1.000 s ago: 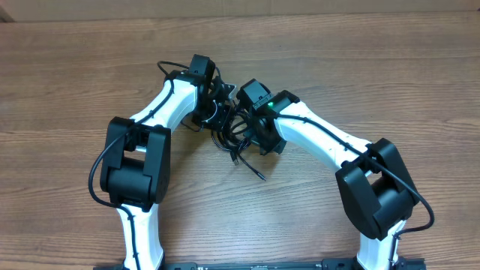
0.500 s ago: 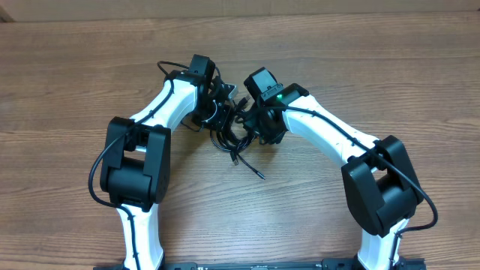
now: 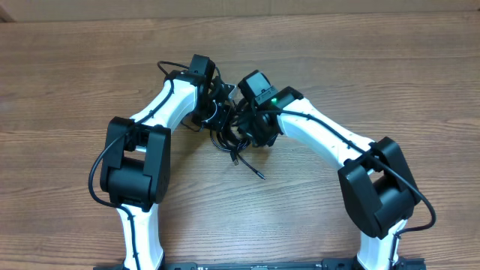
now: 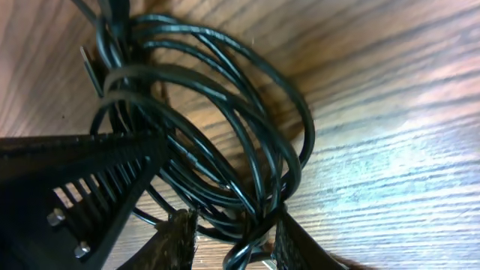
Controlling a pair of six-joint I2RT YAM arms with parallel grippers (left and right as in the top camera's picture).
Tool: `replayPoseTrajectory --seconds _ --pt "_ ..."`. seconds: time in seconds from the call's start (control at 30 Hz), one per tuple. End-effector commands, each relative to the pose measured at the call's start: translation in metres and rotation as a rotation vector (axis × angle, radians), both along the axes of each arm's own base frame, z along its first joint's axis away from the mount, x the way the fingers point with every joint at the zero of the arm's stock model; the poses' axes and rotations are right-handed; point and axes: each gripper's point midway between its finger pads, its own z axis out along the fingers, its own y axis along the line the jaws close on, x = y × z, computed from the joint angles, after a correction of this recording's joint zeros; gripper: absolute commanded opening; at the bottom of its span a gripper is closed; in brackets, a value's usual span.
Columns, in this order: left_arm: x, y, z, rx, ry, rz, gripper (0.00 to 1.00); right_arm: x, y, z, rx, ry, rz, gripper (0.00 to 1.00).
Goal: Untangle cables
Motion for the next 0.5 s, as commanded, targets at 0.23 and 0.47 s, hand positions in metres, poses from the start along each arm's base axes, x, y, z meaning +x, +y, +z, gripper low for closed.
replayPoseTrajectory --seconds 0.23,0.47 --pt "-0.004 0.001 -0.013 0.012 0.021 -0.021 0.04 -0.011 -0.012 -0.023 -0.062 0.037 -0.03 0.25" --pt "-0.004 0.001 -0.013 0.012 0.021 -0.021 0.04 -0.016 -0.041 -0.028 -0.191 0.049 -0.057 0.13"
